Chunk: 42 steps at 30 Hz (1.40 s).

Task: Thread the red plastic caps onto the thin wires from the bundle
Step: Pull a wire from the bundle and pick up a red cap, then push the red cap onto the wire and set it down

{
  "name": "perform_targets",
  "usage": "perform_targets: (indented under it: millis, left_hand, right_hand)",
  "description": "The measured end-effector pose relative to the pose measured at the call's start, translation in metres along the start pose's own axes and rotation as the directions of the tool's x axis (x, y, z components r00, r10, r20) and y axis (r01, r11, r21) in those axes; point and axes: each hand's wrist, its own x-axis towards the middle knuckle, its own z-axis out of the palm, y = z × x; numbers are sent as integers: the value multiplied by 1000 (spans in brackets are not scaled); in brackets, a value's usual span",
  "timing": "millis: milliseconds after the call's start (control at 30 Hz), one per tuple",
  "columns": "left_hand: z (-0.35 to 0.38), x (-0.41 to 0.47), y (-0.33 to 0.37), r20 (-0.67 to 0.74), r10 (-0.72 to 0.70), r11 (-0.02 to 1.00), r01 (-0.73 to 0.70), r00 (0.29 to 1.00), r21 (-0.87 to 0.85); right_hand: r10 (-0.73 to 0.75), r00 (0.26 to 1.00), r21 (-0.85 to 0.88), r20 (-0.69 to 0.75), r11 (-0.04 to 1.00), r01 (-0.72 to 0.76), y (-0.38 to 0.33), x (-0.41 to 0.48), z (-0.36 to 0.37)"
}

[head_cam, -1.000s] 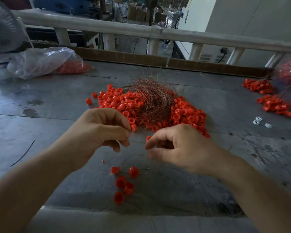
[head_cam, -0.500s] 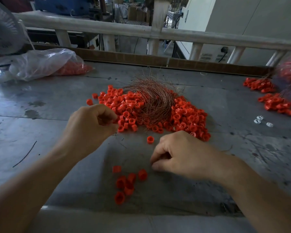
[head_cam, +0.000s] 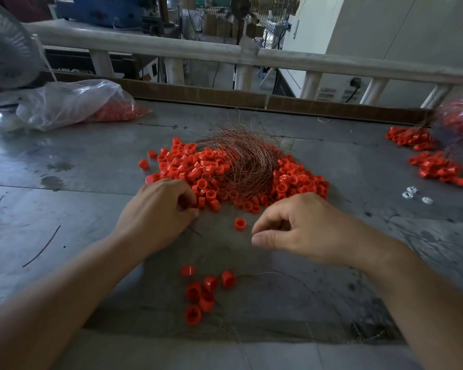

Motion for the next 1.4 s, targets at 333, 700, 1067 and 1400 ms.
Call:
perform_targets:
  millis: [333, 700, 1067, 1400]
  left_hand:
    - [-3, -11, 15, -29, 158, 974, -161, 987, -159]
    - [12, -5, 20, 48, 310, 946, -304, 949, -108]
    - [10, -8, 21, 64, 325, 940, -314, 944, -137]
    - [3, -14, 22, 30, 340, 933, -333, 940, -133]
  right_hand:
    - [-52, 959, -170, -277, 985, 5, 18, 17, 12]
    - [-119, 957, -233, -264, 971, 56, 22, 25, 21]
    - [-222, 856, -171, -468, 972, 158, 18, 20, 15]
    - [-271, 809, -242, -522, 956, 165, 19, 19, 14]
